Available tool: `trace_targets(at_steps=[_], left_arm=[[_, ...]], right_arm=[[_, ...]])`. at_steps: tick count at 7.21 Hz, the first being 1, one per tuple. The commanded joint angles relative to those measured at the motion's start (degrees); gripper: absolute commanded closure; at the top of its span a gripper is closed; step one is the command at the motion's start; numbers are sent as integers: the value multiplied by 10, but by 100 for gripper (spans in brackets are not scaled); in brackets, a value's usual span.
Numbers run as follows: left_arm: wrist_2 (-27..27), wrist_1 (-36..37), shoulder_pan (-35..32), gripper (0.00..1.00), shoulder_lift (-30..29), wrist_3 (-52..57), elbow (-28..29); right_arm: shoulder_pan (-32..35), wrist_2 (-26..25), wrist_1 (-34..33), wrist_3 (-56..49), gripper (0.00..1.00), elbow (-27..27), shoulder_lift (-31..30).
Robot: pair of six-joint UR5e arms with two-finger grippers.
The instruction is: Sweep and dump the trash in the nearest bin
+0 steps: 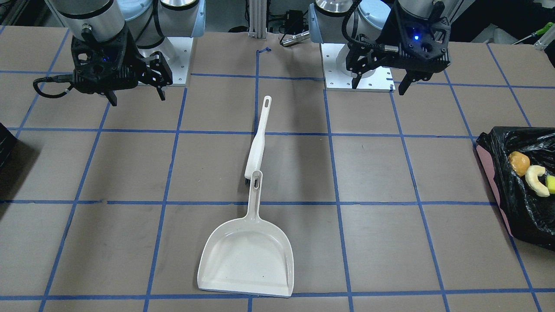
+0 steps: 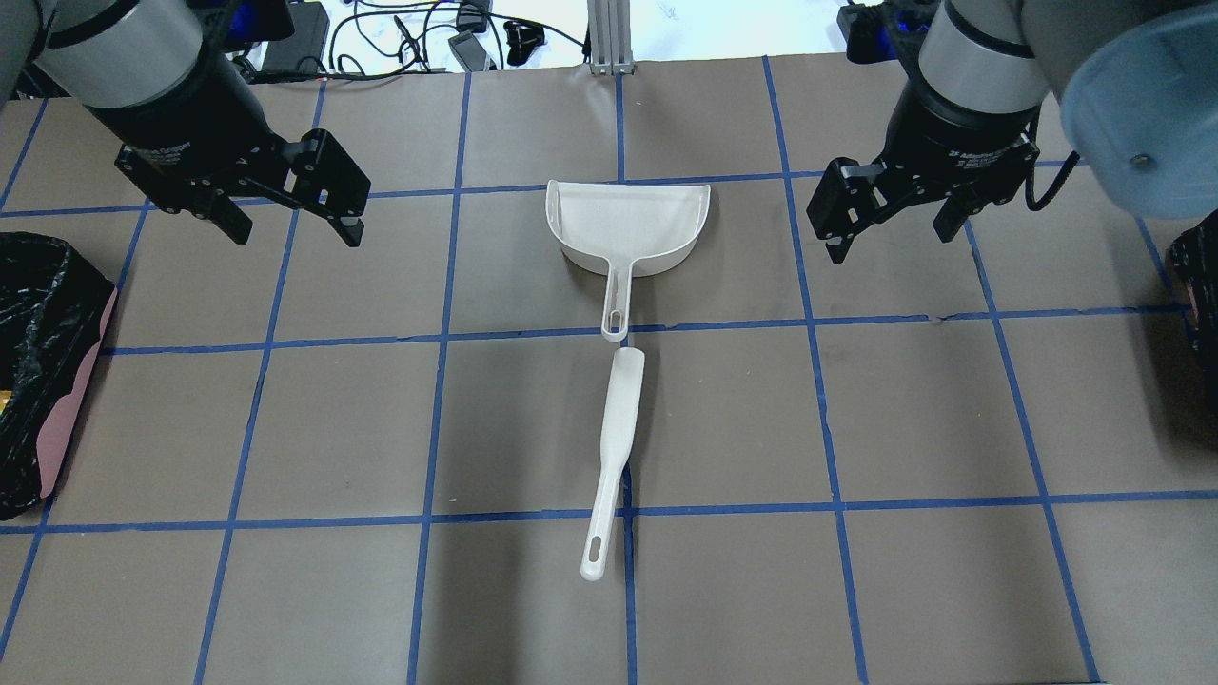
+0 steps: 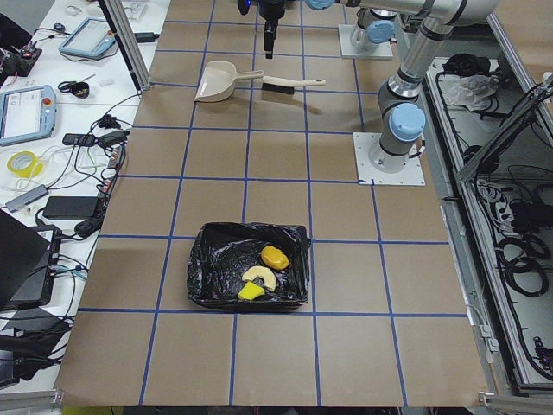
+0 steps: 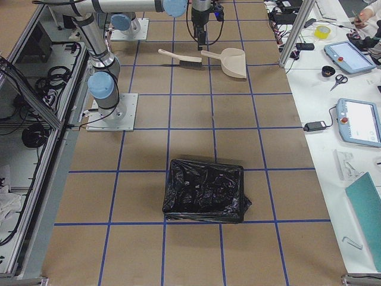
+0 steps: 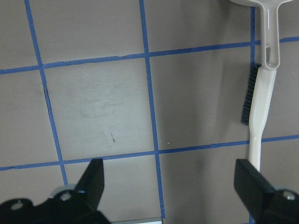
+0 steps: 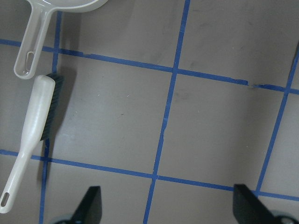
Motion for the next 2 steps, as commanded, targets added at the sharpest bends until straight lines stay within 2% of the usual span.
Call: trace_targets(at_steps=[1,2], left_arm=[[-1,1,0,0,0,0,0],[0,0,0,0,0,0,0]], right_arm=[[0,-1,0,-2,0,0,-1],[0,4,0,-2,0,0,-1]])
